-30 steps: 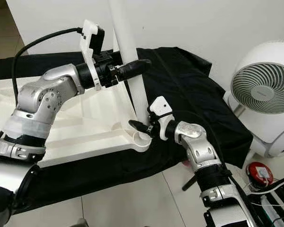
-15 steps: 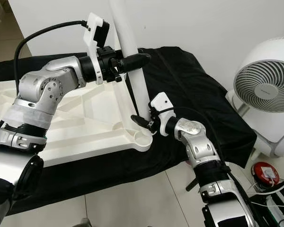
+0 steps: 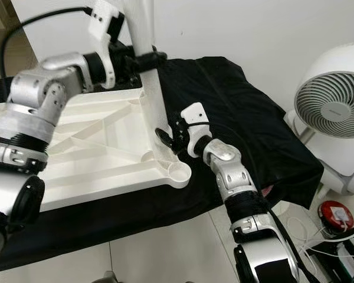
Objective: Building children table
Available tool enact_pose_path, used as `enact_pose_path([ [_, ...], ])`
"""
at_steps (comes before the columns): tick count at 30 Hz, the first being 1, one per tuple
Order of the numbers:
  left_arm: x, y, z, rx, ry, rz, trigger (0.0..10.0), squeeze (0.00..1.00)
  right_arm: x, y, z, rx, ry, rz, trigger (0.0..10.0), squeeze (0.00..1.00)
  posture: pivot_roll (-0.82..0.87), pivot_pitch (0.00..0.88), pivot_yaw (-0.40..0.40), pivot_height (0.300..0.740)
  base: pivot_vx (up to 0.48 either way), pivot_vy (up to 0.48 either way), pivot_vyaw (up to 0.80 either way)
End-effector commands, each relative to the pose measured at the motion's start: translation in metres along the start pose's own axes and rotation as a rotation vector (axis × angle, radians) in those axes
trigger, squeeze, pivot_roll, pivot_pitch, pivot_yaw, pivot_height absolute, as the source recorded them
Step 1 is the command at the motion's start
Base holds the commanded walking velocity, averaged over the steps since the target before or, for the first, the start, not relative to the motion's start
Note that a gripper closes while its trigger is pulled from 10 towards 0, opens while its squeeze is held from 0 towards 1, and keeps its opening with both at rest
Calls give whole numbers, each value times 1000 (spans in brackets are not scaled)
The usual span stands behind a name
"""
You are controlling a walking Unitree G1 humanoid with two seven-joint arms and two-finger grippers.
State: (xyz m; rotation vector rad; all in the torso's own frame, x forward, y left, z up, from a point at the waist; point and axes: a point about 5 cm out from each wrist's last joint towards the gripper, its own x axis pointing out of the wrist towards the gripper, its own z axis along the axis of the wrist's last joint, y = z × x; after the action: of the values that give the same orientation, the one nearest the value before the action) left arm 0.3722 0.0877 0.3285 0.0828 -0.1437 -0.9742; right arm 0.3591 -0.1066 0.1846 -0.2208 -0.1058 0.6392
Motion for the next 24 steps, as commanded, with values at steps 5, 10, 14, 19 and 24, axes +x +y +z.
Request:
enact_pose_path([
  [5,5,8,17,28,-68,190,10000,0,17,2,8,-73,-34,-149,10000,0,-8,0,17,740,0,0,0],
  [10,8,7,30,9,-146,241,10000,0,27,9,12,-75,-58,-191,10000,0,-3,0,12,740,0,0,0],
  [14,10,3,41,17,-198,266,10000,0,34,14,15,-93,-71,-214,10000,0,0,0,8,740,0,0,0],
  [19,15,-2,47,50,-214,305,10000,0,42,17,19,-113,-86,-248,10000,0,6,0,0,740,0,0,0],
  [24,21,-8,48,60,-227,335,10000,0,47,14,23,-182,-107,-330,10000,0,7,0,-11,740,0,0,0],
])
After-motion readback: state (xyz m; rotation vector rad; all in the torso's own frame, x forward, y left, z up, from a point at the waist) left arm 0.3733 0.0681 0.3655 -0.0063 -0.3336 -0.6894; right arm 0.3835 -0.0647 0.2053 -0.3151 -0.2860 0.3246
